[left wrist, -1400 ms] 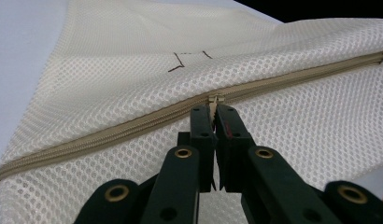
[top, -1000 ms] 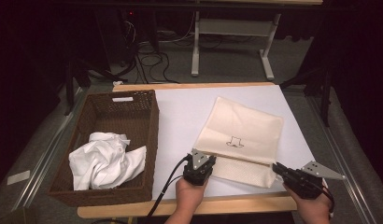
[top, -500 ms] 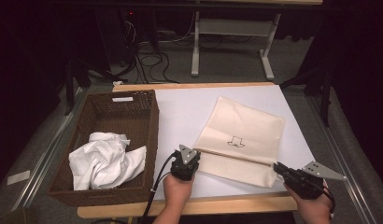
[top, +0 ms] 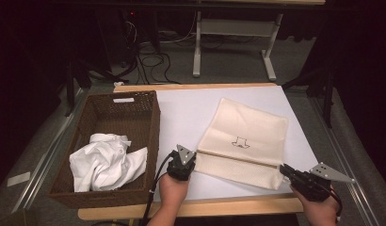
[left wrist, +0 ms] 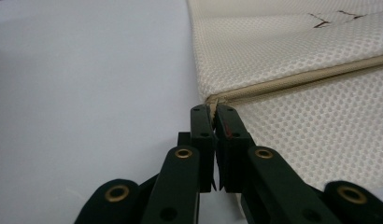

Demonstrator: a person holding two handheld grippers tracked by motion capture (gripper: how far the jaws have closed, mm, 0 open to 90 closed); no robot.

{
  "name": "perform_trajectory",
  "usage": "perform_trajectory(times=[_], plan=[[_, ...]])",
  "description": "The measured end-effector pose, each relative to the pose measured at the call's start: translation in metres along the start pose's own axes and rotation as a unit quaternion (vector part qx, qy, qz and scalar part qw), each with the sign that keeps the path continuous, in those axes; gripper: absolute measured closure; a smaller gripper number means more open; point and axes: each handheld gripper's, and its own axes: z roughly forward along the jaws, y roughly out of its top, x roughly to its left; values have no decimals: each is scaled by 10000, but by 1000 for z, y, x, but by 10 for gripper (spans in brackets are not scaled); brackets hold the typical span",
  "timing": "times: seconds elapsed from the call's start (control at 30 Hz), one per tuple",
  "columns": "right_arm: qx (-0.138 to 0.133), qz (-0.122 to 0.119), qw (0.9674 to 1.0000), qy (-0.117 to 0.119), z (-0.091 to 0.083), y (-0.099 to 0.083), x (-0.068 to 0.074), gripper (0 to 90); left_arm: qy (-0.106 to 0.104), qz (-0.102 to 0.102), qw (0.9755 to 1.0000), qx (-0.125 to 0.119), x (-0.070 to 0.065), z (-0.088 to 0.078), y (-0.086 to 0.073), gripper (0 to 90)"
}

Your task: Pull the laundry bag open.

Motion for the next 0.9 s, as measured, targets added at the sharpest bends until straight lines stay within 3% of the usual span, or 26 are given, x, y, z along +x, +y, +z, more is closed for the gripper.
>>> perform_trajectory(times=[0.03, 0.1, 0.17, 0.4, 0.53, 0.73, 0.9], plan=[[15, 44, 10000, -24, 0, -1, -1, 851, -10, 54, 10000, -38, -4, 3, -5, 872], [43, 48, 10000, 4, 0, -2, -3, 849, -94, -176, 9998, -69, -2, 5, -6, 871], [127, 24, 9999, 1, 3, -4, -2, 846, -96, -241, 9996, -73, 1, 6, -4, 872], [417, -112, 9991, 17, 13, -10, 3, 836, 10, -159, 9999, -19, 2, 10, -4, 866], [732, -144, 9972, 40, 21, -15, 3, 824, 89, -177, 9998, -38, 2, 8, -5, 837], [1087, -226, 9938, 85, 32, -20, 6, 761, 172, -197, 9996, -82, 1, 6, -6, 640], [812, -157, 9965, 83, 25, -15, 8, 613, 326, -101, 9993, -156, -3, 4, -7, 518]])
